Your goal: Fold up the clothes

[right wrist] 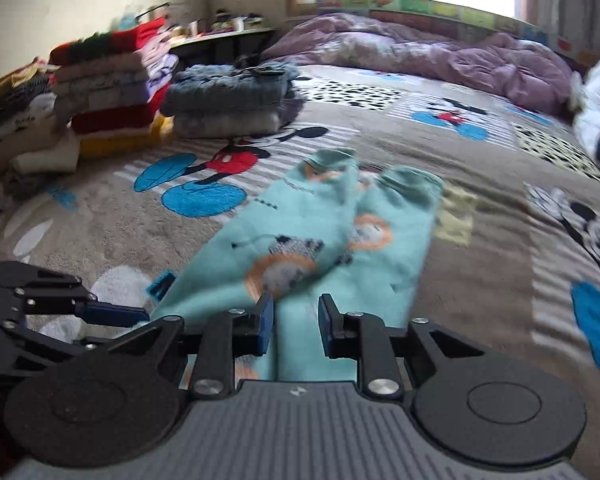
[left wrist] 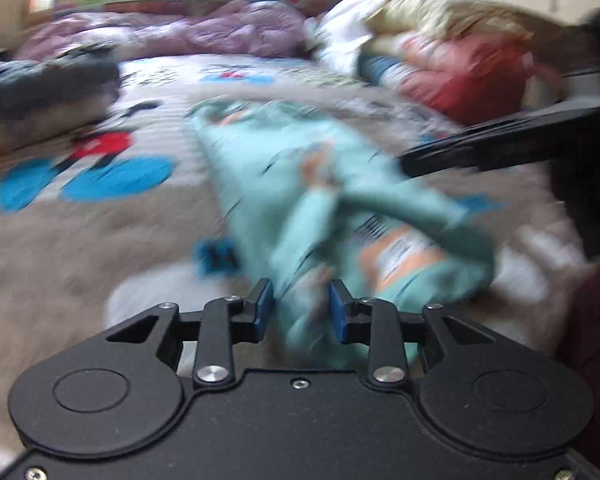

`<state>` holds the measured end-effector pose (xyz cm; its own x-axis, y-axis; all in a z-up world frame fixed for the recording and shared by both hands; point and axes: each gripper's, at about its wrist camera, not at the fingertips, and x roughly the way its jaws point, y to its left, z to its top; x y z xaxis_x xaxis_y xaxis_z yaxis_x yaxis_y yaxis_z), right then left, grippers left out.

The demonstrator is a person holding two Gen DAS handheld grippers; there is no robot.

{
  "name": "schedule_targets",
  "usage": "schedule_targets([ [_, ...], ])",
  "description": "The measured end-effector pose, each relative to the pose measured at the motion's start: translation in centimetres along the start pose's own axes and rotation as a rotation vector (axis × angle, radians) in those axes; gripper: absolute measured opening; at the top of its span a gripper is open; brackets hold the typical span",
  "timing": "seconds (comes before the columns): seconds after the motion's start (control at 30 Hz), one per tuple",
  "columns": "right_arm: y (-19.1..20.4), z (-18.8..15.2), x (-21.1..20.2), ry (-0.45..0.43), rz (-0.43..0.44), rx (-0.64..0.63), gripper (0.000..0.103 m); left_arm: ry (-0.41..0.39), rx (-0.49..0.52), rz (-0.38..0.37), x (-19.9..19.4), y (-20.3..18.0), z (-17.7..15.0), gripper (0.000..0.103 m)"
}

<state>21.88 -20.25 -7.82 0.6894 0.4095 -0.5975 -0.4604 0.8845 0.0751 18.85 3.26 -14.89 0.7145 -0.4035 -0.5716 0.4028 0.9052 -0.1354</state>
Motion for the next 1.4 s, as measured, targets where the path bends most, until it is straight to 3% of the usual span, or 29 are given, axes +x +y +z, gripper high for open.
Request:
schedule_targets([
  [0.03,-0.2,-1.1,-1.1,-0.028,-0.016,0.007,0.025,-0.029,-0.009,-0.008,-1.1,0.1,0.0,0.032],
  [0.1,-0.5,-3.5,-3.3,-0.087,-0.052,0.016,0.026,-0.088,0.000,0.006,-3.1,-0.1,0.0,0.061],
  [0.2,-0.5,-6.7,-6.1,-0.145,-0.100,-0.004,0.027,-0.111,0.044,0.028,-4.8,-0.7,-0.8,0.067],
  [0.3,0.5,-9.5,-7.5,-0.164,-0.154,-0.083,0.027,-0.088,0.146,0.072,-5.0,-2.3,-2.5,0.068],
  [0.4,1.9,-11.7,-7.3,-0.122,-0.201,-0.193,0.027,-0.070,0.278,0.097,-4.9,-4.0,-3.9,0.068],
  [0.57,3.7,-13.1,-6.2,-0.087,-0.241,-0.344,0.030,-0.039,0.524,0.196,-3.6,-6.8,-5.2,0.068],
  [0.7,5.4,-13.9,-4.7,-0.070,-0.268,-0.477,0.035,-0.019,0.843,0.354,-1.8,-8.1,-6.8,0.068],
  [0.8,6.4,-14.3,-3.3,-0.069,-0.306,-0.582,0.035,-0.024,1.012,0.383,-0.7,-8.1,-7.7,0.068],
  [1.0,6.3,-13.7,-1.7,-0.094,-0.335,-0.643,0.039,-0.063,1.141,0.377,1.3,-7.0,-7.1,0.076],
  [1.2,6.4,-13.3,-0.8,-0.127,-0.337,-0.667,0.039,-0.109,1.101,0.334,1.6,-5.6,-5.7,0.097],
  [1.33,6.7,-12.9,-0.7,-0.155,-0.341,-0.703,0.040,-0.097,1.147,0.342,1.5,-6.4,-5.2,0.091],
  [1.4,6.7,-12.7,-1.1,-0.179,-0.351,-0.710,0.043,-0.102,1.183,0.365,1.4,-7.0,-5.2,0.071],
])
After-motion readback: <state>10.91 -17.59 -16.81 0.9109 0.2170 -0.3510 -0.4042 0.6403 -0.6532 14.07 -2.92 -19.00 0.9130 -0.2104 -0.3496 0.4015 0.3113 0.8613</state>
